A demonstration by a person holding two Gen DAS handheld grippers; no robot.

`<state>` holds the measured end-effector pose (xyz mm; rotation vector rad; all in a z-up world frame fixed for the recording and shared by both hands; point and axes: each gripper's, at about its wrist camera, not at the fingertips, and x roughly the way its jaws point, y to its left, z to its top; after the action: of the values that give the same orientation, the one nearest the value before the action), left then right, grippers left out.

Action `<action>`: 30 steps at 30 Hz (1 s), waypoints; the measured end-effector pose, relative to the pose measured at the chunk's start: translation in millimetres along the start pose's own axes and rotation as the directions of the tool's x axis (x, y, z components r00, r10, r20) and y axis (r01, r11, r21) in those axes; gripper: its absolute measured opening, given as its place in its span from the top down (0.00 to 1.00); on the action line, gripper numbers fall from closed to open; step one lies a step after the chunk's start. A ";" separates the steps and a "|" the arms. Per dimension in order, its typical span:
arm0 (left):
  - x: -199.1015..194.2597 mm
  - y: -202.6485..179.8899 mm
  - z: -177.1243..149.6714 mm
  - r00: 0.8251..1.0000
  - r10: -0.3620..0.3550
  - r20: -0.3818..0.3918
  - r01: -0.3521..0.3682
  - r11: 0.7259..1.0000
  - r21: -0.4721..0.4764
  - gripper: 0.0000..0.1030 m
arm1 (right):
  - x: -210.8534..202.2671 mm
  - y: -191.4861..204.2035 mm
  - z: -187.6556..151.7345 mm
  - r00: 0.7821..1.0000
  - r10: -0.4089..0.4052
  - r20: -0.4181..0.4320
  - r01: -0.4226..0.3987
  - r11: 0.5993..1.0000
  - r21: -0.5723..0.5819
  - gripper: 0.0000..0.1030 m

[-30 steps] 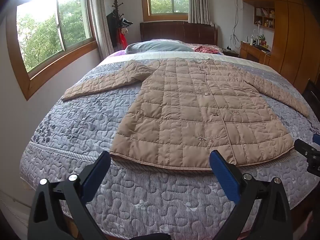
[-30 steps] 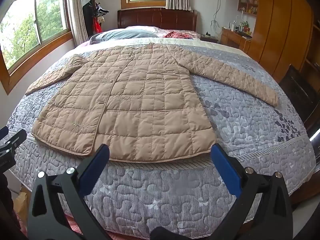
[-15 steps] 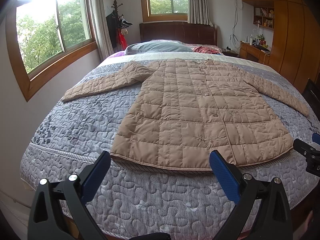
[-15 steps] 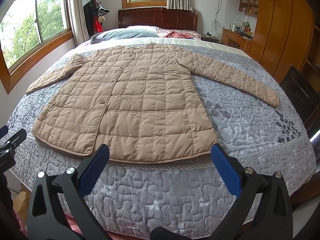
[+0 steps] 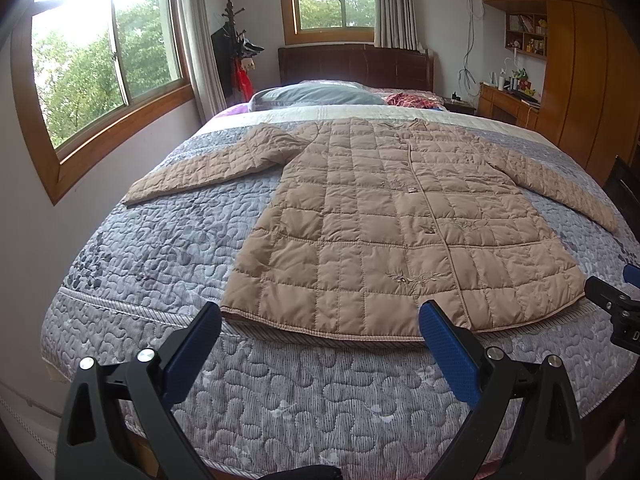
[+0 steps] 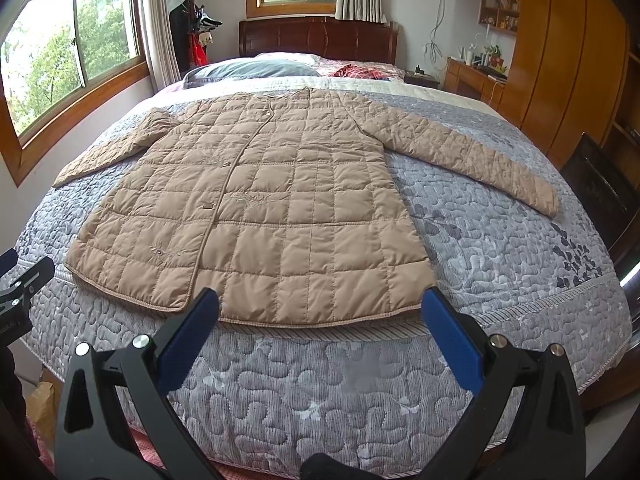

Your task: Fold large clothes

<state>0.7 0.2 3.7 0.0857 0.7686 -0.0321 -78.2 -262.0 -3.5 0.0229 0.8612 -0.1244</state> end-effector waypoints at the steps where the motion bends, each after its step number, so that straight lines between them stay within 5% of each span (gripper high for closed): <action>1: -0.3 0.2 0.5 1.000 0.000 0.000 0.000 1.000 0.000 0.04 | 0.0 0.1 -0.1 1.000 0.000 0.001 0.000 1.000 -0.001 0.03; 30: -2.8 -1.7 -0.6 1.000 0.001 -0.002 -0.001 1.000 0.003 0.04 | 1.4 -0.6 -0.7 1.000 0.000 -0.004 0.000 1.000 0.002 0.03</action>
<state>-1.8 -1.4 5.1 0.0887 0.7703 -0.0323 -77.9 -262.7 -5.0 0.0251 0.8650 -0.1251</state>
